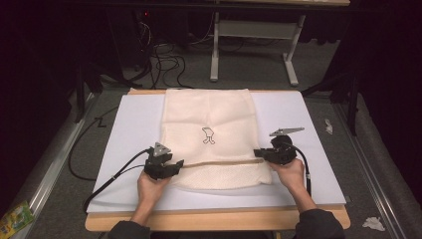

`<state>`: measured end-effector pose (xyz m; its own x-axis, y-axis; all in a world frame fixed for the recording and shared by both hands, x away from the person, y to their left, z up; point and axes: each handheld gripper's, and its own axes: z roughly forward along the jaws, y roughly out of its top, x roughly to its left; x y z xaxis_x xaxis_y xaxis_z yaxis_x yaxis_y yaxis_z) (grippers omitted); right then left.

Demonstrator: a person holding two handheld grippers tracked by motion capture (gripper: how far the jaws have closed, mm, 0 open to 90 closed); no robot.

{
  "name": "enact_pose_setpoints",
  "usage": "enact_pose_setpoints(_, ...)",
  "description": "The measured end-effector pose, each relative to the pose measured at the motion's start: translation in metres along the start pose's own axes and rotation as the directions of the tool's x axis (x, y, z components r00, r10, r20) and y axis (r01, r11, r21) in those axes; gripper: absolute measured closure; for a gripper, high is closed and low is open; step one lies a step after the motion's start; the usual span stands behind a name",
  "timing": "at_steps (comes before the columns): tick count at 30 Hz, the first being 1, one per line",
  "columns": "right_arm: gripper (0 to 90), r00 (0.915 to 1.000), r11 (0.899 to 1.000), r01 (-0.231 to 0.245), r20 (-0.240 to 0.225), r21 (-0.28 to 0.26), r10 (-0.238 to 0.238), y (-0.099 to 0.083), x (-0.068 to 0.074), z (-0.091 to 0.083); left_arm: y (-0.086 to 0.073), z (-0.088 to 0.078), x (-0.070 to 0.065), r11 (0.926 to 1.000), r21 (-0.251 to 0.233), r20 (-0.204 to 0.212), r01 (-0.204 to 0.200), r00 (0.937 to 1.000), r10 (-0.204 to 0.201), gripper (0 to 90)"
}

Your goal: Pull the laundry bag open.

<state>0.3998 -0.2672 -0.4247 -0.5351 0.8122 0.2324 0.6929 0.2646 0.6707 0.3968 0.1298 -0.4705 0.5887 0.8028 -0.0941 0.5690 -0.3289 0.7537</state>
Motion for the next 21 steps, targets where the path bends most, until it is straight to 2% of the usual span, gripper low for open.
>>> enact_pose_setpoints(7, 87.9, 0.9999, 1.000, 0.012, 0.000, -0.007, -0.012, 0.006, 0.003, -0.004, 0.012, -0.002, -0.013, 0.9995, -0.028, 0.052, -0.011, 0.9986, 0.012, 46.2)
enact_pose_setpoints(9, 88.0, 0.9999, 1.000, 0.011, 0.002, -0.009, -0.011, 0.007, 0.004, -0.004, 0.016, 0.001, -0.021, 0.9986, -0.022, 0.039, -0.049, 0.9980, 0.050, 47.4)
enact_pose_setpoints(14, 87.9, 0.9998, 1.000, 0.018, 0.003, -0.012, -0.018, 0.009, 0.006, -0.003, 0.028, 0.010, -0.040, 0.9969, -0.028, 0.096, -0.074, 0.9925, 0.077, 50.2)
enact_pose_setpoints(21, 87.9, 0.9998, 1.000, 0.019, -0.001, -0.011, -0.019, 0.011, 0.007, -0.003, 0.042, 0.016, -0.061, 0.9933, -0.039, 0.141, -0.108, 0.9835, 0.113, 53.3)
